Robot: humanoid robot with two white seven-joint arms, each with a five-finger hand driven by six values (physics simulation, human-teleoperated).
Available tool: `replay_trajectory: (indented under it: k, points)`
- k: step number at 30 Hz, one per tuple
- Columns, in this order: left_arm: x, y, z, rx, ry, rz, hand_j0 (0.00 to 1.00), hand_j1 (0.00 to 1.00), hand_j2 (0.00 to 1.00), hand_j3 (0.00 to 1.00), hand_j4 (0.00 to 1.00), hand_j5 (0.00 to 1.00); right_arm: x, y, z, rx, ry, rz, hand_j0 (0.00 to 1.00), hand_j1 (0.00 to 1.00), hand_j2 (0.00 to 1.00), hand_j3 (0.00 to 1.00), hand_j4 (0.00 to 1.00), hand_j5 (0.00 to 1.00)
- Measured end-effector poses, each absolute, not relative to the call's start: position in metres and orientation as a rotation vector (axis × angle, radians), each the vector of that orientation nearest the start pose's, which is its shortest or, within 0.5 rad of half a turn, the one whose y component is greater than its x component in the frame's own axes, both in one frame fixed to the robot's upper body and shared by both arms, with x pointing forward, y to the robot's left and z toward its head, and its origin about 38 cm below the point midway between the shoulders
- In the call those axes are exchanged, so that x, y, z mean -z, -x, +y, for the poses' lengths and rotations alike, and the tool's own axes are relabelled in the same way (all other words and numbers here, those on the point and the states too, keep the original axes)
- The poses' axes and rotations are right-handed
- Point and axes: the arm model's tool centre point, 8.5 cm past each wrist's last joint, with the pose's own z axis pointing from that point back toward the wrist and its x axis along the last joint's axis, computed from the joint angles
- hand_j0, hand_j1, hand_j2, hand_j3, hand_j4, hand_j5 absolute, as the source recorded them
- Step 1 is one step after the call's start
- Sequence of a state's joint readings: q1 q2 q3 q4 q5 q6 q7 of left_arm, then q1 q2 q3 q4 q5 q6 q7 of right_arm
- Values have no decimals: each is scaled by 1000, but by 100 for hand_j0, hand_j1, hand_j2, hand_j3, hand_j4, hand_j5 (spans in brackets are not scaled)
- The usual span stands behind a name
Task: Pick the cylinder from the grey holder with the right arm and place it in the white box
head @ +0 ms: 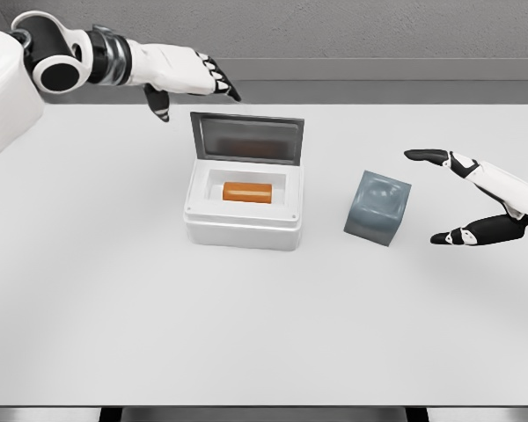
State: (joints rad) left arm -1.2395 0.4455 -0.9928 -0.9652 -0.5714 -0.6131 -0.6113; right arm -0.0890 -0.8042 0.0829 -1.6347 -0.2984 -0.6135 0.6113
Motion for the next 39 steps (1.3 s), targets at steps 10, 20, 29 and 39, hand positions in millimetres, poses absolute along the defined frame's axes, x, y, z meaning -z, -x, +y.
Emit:
replay_trajectory:
  k: [10, 20, 29, 39]
  points:
    - [-278, -555, 177, -3125, 840, 1356, 100, 100, 100, 100, 100, 100, -219, -346, -359, -1329, -70, -1873, 100, 100, 100, 100, 100, 100]
    - [-291, -539, 166, -3012, 906, 1219, 100, 100, 100, 100, 100, 100, -219, -346, -360, -1328, -70, -1873, 100, 100, 100, 100, 100, 100]
    - [-287, -521, 164, -2965, 907, 1121, 100, 100, 100, 100, 100, 100, -219, -346, -360, -1328, -70, -1873, 100, 100, 100, 100, 100, 100]
    - [-283, -531, 221, -3131, 759, 1473, 100, 100, 100, 100, 100, 100, -219, -346, -360, -1327, -71, -1872, 100, 100, 100, 100, 100, 100]
